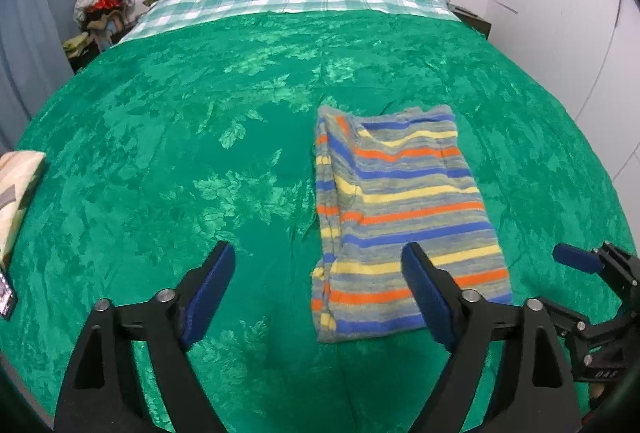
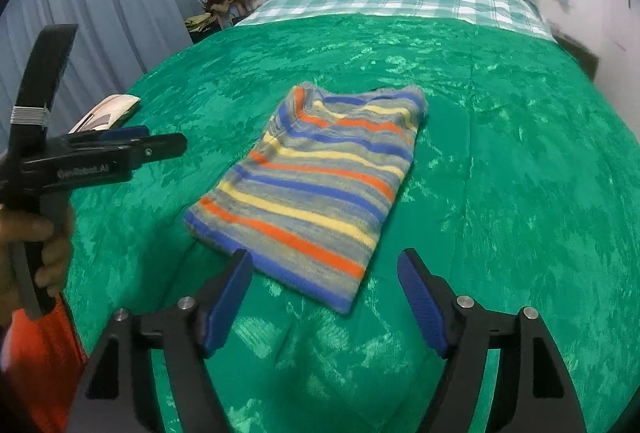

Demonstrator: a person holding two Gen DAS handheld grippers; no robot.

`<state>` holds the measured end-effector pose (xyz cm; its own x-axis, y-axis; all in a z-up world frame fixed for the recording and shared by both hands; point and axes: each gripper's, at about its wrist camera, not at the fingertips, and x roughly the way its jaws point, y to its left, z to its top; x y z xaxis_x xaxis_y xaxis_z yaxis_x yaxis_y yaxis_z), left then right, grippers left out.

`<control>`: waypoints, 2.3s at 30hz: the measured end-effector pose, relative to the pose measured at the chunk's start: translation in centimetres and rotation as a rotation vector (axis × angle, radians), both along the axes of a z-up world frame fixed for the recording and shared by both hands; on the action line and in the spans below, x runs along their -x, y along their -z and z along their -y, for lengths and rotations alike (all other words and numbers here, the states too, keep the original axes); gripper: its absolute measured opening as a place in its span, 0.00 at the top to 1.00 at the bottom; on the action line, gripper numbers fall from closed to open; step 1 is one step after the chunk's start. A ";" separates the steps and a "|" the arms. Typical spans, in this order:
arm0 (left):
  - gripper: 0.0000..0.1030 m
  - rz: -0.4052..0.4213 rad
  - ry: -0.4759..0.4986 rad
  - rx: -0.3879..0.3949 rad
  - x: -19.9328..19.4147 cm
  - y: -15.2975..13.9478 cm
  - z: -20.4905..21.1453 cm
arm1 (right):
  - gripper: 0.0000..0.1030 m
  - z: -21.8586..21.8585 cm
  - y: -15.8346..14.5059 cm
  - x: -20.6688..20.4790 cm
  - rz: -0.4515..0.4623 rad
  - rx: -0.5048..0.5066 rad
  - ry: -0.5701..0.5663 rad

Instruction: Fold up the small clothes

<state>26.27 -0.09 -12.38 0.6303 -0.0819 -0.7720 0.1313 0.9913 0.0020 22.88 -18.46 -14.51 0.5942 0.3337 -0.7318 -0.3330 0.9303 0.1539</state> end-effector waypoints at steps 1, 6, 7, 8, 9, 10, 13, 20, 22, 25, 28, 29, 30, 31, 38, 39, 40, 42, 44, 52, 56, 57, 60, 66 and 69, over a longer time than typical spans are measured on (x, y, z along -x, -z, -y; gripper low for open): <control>0.08 -0.007 0.002 0.012 -0.1 0.3 -0.4 | 0.26 0.2 0.2 -0.1 -0.011 -0.005 0.002; 0.08 -0.141 0.039 0.207 -3.2 4.2 -3.6 | 0.25 3.4 1.9 -2.4 -0.091 -0.098 0.086; 0.08 -0.160 0.042 0.230 -4.1 4.9 -3.7 | 0.25 3.9 2.0 -3.0 -0.101 -0.116 0.104; 0.08 -0.186 0.048 0.263 -5.3 5.8 -3.6 | 0.25 4.6 2.5 -4.5 -0.120 -0.151 0.131; 0.08 -0.207 0.059 0.284 -6.6 6.5 -3.2 | 0.25 4.9 2.8 -5.7 -0.136 -0.177 0.146; 0.08 -0.220 0.075 0.297 -7.7 7.2 -2.7 | 0.25 5.0 3.1 -6.7 -0.150 -0.198 0.152; 0.10 -0.257 0.114 0.293 -10.2 8.8 -1.0 | 0.25 4.6 5.0 -11.2 -0.219 -0.286 0.170; 0.81 -0.289 0.092 0.366 -13.2 10.1 0.7 | 0.66 1.4 7.3 -16.7 -0.265 -0.369 0.153; 0.83 -0.255 0.098 0.348 -12.8 8.7 1.1 | 0.76 0.3 6.2 -16.5 -0.221 -0.286 0.131; 0.84 -0.168 0.151 0.317 -11.3 5.2 2.2 | 0.76 -0.6 2.7 -14.8 -0.101 -0.242 0.080; 0.84 -0.117 0.176 0.334 -10.4 2.3 2.8 | 0.76 -0.7 -0.5 -13.4 -0.018 -0.224 0.054; 0.84 -0.105 0.184 0.337 -10.2 1.6 2.6 | 0.76 -0.6 -1.6 -13.0 0.004 -0.222 0.051; 0.84 -0.089 0.191 0.336 -9.9 0.9 2.7 | 0.76 -0.3 -2.7 -12.7 0.024 -0.225 0.051; 0.82 -0.073 0.193 0.328 -9.9 0.3 3.0 | 0.76 0.0 -3.3 -12.5 0.035 -0.226 0.050; 0.26 -0.050 0.085 0.087 -7.1 1.4 2.1 | 0.23 2.8 -2.2 -11.3 -0.027 -0.116 0.199; 0.25 -0.038 0.090 0.064 -5.4 1.2 1.9 | 0.23 3.4 -2.3 -10.0 -0.023 -0.083 0.210; 0.22 -0.017 0.086 0.022 -2.8 1.0 1.6 | 0.21 3.6 -2.6 -8.8 -0.022 -0.054 0.212; 0.12 0.027 0.087 -0.035 1.4 0.1 1.4 | 0.13 3.9 -3.2 -5.1 -0.023 0.034 0.215; 0.01 0.091 0.078 -0.102 6.1 -1.1 1.7 | 0.08 3.8 -4.1 -0.9 -0.024 0.090 0.206; 0.01 0.066 -0.077 -0.192 18.2 -4.3 1.9 | 0.01 2.7 -6.9 13.3 -0.028 0.164 0.220; 0.01 -0.045 -0.115 -0.179 21.8 -4.7 2.0 | 0.01 1.7 -8.1 18.8 -0.025 0.170 0.254; 0.01 -0.063 -0.106 -0.176 22.6 -4.9 2.0 | 0.01 1.4 -8.4 19.6 -0.025 0.163 0.256; 0.01 -0.060 -0.092 -0.182 24.0 -5.9 2.2 | 0.01 0.8 -9.8 22.1 -0.034 0.112 0.256; 0.01 -0.035 -0.087 -0.153 26.0 -8.5 2.3 | 0.01 -1.0 -12.8 25.6 -0.007 0.170 0.246; 0.01 -0.027 -0.090 -0.147 27.0 -9.2 2.4 | 0.01 -1.3 -13.9 26.8 -0.001 0.177 0.247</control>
<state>-0.74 -2.44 -3.18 0.6085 0.0885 -0.7886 0.0445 0.9884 0.1454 -3.88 -17.13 -0.61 0.6409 0.0465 -0.7662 -0.0936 0.9955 -0.0179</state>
